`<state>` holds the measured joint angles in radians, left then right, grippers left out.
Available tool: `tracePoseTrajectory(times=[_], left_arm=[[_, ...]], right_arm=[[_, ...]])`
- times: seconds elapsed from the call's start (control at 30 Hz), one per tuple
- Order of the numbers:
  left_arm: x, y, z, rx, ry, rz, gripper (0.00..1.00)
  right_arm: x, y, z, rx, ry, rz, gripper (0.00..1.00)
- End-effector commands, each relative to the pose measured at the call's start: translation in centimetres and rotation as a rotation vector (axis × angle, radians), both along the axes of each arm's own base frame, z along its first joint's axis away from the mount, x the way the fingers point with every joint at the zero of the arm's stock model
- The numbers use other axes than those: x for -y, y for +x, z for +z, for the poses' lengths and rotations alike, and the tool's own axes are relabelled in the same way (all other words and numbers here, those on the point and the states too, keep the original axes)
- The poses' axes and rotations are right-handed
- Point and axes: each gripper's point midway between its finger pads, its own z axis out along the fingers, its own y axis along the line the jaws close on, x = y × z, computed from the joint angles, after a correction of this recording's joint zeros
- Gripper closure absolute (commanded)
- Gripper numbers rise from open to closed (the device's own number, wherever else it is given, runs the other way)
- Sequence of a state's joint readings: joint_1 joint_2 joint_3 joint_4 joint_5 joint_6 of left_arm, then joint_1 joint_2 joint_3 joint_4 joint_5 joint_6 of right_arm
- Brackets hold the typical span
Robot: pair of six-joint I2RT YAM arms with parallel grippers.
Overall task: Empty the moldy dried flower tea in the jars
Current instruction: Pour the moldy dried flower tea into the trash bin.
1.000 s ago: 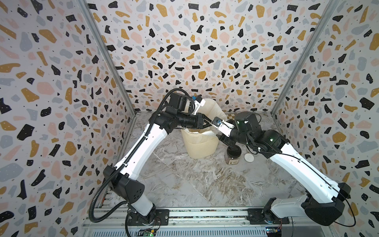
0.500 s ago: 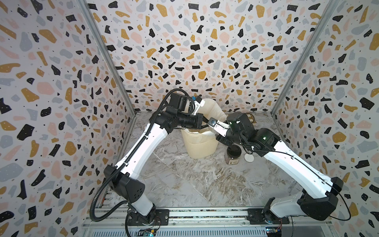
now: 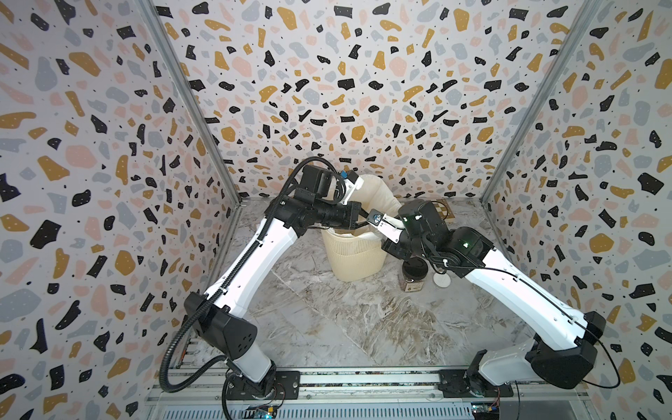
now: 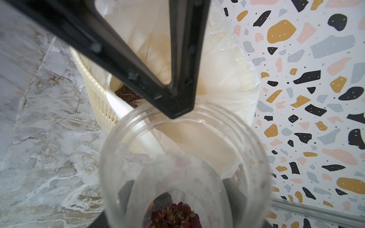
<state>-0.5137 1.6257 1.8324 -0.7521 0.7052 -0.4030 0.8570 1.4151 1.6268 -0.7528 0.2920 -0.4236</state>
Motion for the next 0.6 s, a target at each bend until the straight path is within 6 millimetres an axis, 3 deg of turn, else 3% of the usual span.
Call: tracePoseTrajectory(times=[0.0,0.37,0.57], left_arm=[[0.6,0.0,-0.3,-0.004,-0.013,-0.024,1.0],[0.3,0.9,-1.0,-0.021,0.0,0.005,1.0],[0.2,1.9,-0.1,-0.024,-0.03,0.033,1.0]], right_arm=[[-0.2,-0.5,2.7,0.032,0.068,0.003,0.27],[0.2,-1.1,3.3,0.035,0.073,0.018,0.07],[1.6,-1.8,7.8,0.082,0.228,0.016,0.01]])
